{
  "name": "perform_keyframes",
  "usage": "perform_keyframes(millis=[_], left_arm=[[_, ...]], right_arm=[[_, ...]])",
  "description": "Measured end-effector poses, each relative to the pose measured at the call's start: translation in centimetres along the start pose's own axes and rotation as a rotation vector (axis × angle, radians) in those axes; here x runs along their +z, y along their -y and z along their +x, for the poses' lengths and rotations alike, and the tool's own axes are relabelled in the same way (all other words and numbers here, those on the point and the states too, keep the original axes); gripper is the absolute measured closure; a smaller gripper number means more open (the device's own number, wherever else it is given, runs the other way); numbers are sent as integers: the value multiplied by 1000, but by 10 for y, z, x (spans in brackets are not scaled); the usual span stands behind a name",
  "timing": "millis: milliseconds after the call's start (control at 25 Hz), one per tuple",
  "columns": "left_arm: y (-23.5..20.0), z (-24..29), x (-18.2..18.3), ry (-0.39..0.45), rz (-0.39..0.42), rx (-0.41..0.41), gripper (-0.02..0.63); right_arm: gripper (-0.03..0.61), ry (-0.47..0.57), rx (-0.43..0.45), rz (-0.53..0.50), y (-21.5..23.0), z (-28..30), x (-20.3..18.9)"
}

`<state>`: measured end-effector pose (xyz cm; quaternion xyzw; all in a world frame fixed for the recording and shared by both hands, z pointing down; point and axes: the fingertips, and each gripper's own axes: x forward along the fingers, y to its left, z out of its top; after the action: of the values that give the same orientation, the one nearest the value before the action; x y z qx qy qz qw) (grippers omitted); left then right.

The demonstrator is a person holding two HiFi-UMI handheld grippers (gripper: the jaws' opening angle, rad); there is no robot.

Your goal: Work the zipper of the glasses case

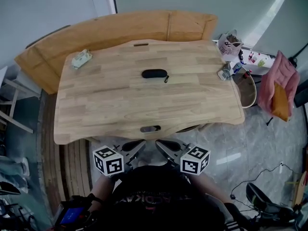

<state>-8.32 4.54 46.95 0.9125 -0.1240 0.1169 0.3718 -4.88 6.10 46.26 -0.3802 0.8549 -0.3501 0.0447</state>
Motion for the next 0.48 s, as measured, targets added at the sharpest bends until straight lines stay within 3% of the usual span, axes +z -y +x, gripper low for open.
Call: perform_keyframes(millis=[480], left_arm=[[-1,-3,0,16,-1,-1,601]], right_arm=[[563,-13,1,-6,-2,4,-2]])
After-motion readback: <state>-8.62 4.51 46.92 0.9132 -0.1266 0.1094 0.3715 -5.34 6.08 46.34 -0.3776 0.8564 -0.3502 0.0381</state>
